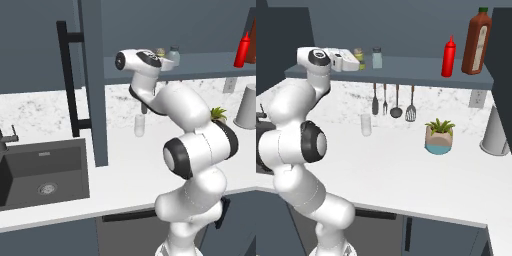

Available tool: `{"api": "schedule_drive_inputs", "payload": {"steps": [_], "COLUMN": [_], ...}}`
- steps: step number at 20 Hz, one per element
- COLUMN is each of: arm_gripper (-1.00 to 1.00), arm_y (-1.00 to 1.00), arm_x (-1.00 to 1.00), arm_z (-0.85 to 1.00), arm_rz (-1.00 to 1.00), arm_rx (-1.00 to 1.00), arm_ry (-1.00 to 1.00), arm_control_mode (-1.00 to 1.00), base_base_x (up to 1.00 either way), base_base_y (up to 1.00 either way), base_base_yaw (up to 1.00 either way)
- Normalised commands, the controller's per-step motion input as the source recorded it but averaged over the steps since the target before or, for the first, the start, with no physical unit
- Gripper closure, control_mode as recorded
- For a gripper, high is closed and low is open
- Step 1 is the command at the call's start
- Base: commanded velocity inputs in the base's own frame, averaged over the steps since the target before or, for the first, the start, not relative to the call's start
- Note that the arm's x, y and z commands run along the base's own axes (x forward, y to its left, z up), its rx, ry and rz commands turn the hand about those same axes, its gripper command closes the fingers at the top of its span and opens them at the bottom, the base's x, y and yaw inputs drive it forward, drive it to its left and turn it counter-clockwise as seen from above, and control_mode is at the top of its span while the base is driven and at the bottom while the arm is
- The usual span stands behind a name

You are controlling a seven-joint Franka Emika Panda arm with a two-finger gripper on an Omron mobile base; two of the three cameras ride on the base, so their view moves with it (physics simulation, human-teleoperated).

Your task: Put the shaker and condiment bottle from the counter next to their counterparts in the cabinet.

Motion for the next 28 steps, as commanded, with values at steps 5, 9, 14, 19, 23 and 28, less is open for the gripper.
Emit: {"api": "schedule_drive_inputs", "payload": {"steps": [5,9,14,19,23,28], "arm_gripper": [-1.0,-1.0,-1.0,-1.0,-1.0,-1.0], "arm_y": [-0.01,0.0,0.0,0.0,0.0,0.0], "arm_x": [-0.14,-0.61,-0.89,-0.91,-0.81,-0.67], "arm_z": [-0.05,0.0,0.15,0.47,0.39,0.21], "arm_rz": [-0.05,0.0,0.0,0.01,0.08,0.15], "arm_rx": [0.0,0.0,0.0,0.0,0.0,0.0], "arm_ry": [0.0,0.0,0.0,-0.08,-0.05,-0.01], "arm_control_mode": [-1.0,-1.0,-1.0,-1.0,-1.0,-1.0], "base_base_x": [0.0,0.0,0.0,0.0,0.0,0.0], "base_base_y": [0.0,0.0,0.0,0.0,0.0,0.0], "base_base_yaw": [0.0,0.0,0.0,0.0,0.0,0.0]}}
